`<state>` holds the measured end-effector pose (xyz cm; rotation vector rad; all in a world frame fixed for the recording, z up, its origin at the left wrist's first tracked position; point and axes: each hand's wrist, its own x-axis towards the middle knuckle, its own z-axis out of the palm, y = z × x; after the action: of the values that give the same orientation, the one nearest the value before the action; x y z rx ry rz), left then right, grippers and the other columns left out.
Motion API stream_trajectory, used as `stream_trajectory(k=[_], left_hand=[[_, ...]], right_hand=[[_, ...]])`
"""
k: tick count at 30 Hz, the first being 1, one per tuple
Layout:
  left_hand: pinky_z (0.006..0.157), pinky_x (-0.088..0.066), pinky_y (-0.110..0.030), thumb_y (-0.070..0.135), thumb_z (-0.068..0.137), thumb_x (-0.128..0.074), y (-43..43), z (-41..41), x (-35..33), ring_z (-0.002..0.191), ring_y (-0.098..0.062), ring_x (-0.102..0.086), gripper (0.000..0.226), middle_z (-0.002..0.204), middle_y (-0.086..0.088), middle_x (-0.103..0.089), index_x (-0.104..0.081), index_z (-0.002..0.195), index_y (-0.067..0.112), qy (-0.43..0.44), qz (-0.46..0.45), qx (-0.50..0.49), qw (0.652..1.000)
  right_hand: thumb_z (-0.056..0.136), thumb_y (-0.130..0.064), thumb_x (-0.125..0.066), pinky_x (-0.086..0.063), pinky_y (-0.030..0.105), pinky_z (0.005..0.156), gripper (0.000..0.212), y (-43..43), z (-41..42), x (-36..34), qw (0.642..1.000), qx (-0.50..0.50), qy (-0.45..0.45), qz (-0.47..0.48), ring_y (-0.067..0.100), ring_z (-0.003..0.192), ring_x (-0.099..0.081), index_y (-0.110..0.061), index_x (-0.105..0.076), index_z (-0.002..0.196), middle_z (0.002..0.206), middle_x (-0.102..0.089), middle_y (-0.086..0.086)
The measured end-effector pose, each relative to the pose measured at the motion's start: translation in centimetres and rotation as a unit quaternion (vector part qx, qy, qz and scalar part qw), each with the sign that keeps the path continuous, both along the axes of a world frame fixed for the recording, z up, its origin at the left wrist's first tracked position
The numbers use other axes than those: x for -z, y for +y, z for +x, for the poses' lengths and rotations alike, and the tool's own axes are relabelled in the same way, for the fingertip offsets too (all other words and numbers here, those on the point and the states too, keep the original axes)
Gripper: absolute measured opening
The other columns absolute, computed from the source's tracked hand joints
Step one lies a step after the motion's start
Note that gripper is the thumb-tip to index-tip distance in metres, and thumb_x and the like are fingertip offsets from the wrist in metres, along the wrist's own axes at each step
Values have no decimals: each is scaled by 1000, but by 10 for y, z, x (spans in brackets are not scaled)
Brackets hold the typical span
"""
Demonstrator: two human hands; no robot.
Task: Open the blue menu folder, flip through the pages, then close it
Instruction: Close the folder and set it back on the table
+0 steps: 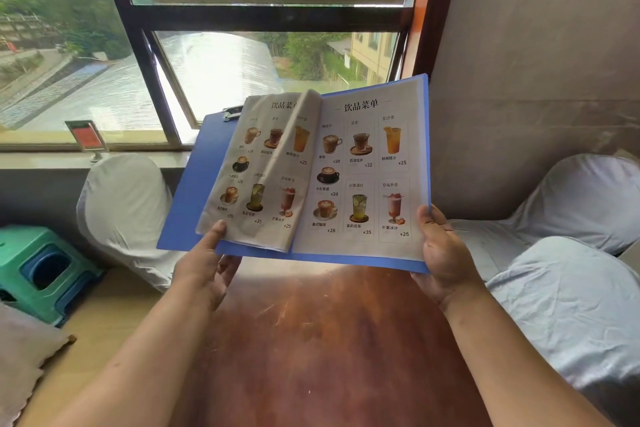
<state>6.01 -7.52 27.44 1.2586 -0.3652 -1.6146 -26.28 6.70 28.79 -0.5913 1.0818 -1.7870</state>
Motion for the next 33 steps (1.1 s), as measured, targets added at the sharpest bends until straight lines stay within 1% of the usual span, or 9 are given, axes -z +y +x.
stream_trajectory(k=[3, 9, 14, 17, 23, 26, 28, 30, 33], left_hand=[[59, -65, -31, 18, 81, -87, 3, -2, 2, 90, -24, -81, 49, 111, -13, -81, -69, 126, 10, 107, -39, -32, 993], [65, -66, -34, 17, 88, -83, 4, -1, 4, 94, -25, -80, 41, 113, -10, -81, -68, 126, 13, 104, -74, -72, 989], [75, -67, -46, 32, 94, -74, 11, -3, -8, 93, -28, -79, 12, 103, -7, -78, -66, 94, 24, -109, -149, -129, 974], [65, -65, -28, 51, 100, -59, 32, -14, -25, 92, -14, -77, 23, 87, 19, -76, -67, 96, 30, -274, -316, -112, 902], [100, -49, -14, 85, 67, -69, 58, -35, -32, 125, 9, -58, 105, 133, 28, -68, -57, 144, 15, -367, -503, 235, 746], [111, -11, 2, 98, 50, -62, 56, -34, -30, 151, 15, -7, 144, 172, 9, -12, -17, 166, 25, -457, -512, 300, 663], [105, -18, 5, 97, 59, -57, 57, -37, -29, 144, 20, -21, 135, 165, 12, -27, -21, 165, 22, -428, -501, 280, 698], [87, -47, -4, 66, 80, -75, 57, -43, -27, 121, 12, -59, 103, 138, 23, -63, -32, 160, 19, -327, -431, 230, 809], [71, -65, -32, 21, 96, -75, 48, -46, -22, 103, -29, -76, 38, 110, 2, -81, -63, 131, 14, -228, -340, 191, 892]], right_hand=[[115, -33, -47, -65, 61, 93, 39, -2, 1, 4, 1000, -5, -7, 5, 43, 125, -73, -19, -63, 148, 140, -74, 19], [116, -32, -46, -58, 67, 101, 40, -5, 1, 7, 1000, -6, -5, 12, 44, 127, -71, -18, -60, 151, 142, -72, 20], [115, -32, -49, -64, 62, 94, 39, -5, 1, 8, 1000, -6, -19, 12, 44, 126, -72, -19, -63, 149, 141, -73, 20], [115, -33, -48, -62, 63, 95, 40, -5, 2, 11, 1000, -10, -14, 16, 44, 127, -71, -17, -62, 149, 142, -72, 21], [115, -30, -45, -68, 56, 88, 38, -5, 18, 0, 1000, -29, 7, 10, 36, 120, -77, -15, -62, 147, 133, -77, 18], [118, -22, -43, -69, 36, 78, 35, -3, 17, -6, 999, -35, 16, -5, 21, 101, -83, -14, -66, 142, 119, -82, 9], [118, -21, -39, -69, 32, 73, 43, -1, 16, -7, 998, -63, -26, 2, 17, 87, -83, -26, -81, 121, 103, -85, 0], [119, -26, -35, -68, 31, 71, 53, 0, 16, -5, 995, -92, -44, -2, 16, 83, -82, -29, -86, 109, 97, -85, -2], [114, -52, -37, -66, 39, 86, 50, 2, 19, -9, 996, -88, 35, -2, 22, 110, -80, -28, -75, 136, 123, -83, 3]])
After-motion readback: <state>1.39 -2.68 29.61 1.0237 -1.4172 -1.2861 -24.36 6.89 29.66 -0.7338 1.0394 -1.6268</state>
